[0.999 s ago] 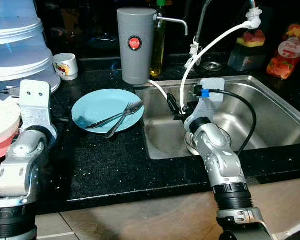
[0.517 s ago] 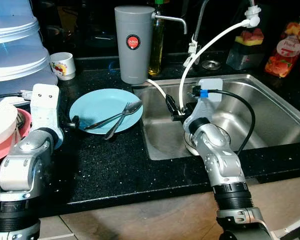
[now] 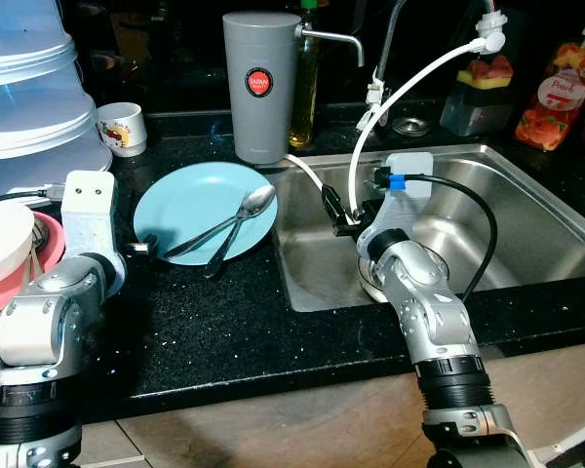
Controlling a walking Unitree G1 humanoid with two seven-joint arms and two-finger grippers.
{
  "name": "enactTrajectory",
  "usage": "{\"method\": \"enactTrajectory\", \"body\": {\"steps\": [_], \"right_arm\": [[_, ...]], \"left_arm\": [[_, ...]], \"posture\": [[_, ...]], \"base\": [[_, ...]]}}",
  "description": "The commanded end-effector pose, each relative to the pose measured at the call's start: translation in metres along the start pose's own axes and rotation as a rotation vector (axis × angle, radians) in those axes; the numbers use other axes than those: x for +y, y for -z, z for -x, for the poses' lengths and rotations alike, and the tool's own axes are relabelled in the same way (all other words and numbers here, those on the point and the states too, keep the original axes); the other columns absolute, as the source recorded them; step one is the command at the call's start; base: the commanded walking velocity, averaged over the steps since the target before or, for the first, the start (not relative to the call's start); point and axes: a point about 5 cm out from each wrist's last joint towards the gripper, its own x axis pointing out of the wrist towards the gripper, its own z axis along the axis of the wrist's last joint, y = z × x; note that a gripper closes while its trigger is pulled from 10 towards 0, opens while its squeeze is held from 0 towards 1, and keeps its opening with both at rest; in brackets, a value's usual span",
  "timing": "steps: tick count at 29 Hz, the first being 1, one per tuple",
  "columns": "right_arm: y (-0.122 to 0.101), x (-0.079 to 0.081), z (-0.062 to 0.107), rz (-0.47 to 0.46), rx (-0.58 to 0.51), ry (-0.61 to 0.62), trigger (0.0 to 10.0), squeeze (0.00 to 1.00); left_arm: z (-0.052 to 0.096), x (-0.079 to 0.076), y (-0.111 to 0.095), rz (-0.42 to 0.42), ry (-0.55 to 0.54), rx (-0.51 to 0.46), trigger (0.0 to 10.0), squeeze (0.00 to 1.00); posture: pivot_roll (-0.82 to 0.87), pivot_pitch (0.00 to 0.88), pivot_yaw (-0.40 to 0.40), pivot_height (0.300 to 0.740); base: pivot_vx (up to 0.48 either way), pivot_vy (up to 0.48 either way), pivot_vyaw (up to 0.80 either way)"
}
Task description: Kitchen organization
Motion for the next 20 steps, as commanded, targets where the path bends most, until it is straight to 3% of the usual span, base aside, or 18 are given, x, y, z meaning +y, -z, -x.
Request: {"method": "enactTrajectory", "body": {"steps": [1,10,13,20], "right_arm": [[-0.007,0.002,-0.002,0.0,-0.014,-0.018,10.0,0.0],[-0.007,0.002,-0.002,0.002,-0.015,-0.017,10.0,0.0],[-0.008,0.002,-0.002,0.004,-0.019,-0.016,10.0,0.0],[-0.012,0.0,-0.003,0.008,-0.031,-0.015,10.0,0.0]], "left_arm": [[-0.003,0.0,0.011,0.024,0.013,0.077,10.0,0.0],[-0.005,0.004,0.008,0.014,0.007,0.082,10.0,0.0],[-0.005,0.01,-0.006,0.011,-0.039,-0.006,10.0,0.0],[0.004,0.014,-0.026,-0.013,-0.109,-0.074,10.0,0.0]], "posture": [[-0.01,0.062,-0.004,0.74],[-0.01,0.071,-0.002,0.74],[-0.01,0.073,-0.002,0.74],[-0.01,0.072,0.001,0.74]], "base": [[0.0,0.0,0.0],[0.0,0.0,0.0],[0.0,0.0,0.0],[0.0,0.0,0.0]]}}
